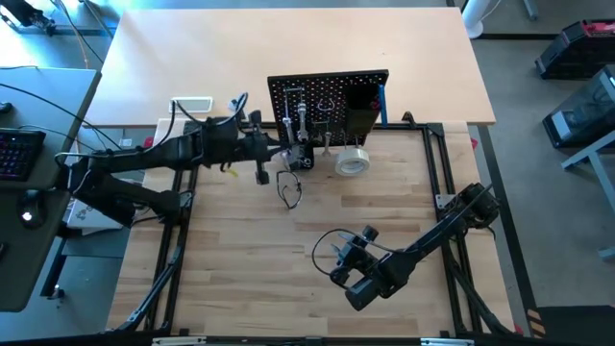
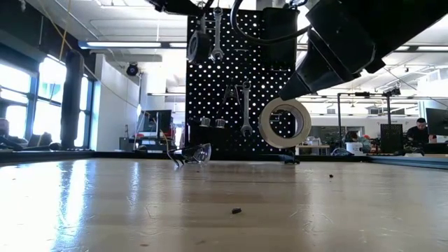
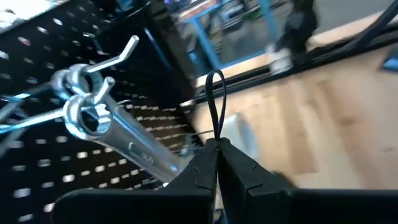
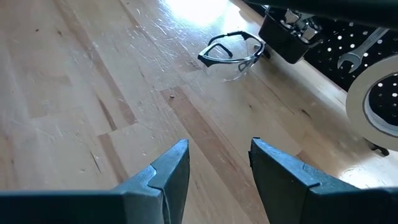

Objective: Hang tools onto peg board
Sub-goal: Hang the black tape measure on the pegboard

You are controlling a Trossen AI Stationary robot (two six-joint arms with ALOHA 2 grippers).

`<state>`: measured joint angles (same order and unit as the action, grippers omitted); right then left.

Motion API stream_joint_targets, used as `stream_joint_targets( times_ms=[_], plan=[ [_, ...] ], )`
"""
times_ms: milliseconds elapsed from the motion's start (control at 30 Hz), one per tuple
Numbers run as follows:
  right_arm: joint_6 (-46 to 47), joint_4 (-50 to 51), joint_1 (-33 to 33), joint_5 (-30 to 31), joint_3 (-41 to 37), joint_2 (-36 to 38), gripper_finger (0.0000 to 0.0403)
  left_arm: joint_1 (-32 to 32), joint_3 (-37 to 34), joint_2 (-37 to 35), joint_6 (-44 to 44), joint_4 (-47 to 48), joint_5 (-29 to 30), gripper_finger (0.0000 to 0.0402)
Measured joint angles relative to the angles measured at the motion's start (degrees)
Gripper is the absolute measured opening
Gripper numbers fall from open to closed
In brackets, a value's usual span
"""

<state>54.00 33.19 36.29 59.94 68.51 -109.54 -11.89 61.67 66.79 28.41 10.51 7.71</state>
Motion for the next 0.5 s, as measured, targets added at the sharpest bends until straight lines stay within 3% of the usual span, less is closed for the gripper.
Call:
stream_joint_targets(
  times_ms=[233, 500],
  plan=[
    [-0.04, 0.02, -0.04, 0.02, 0.0, 0.0, 0.0163, -7.5, 0.0, 0.11, -5.83, 0.12, -19.19, 0.0],
    [-0.36, 0.02, -0.04, 0.04, 0.0, 0.0, 0.0163, -16.46, 0.0, 0.11, -13.06, -1.1, -34.17, 0.0]
  ],
)
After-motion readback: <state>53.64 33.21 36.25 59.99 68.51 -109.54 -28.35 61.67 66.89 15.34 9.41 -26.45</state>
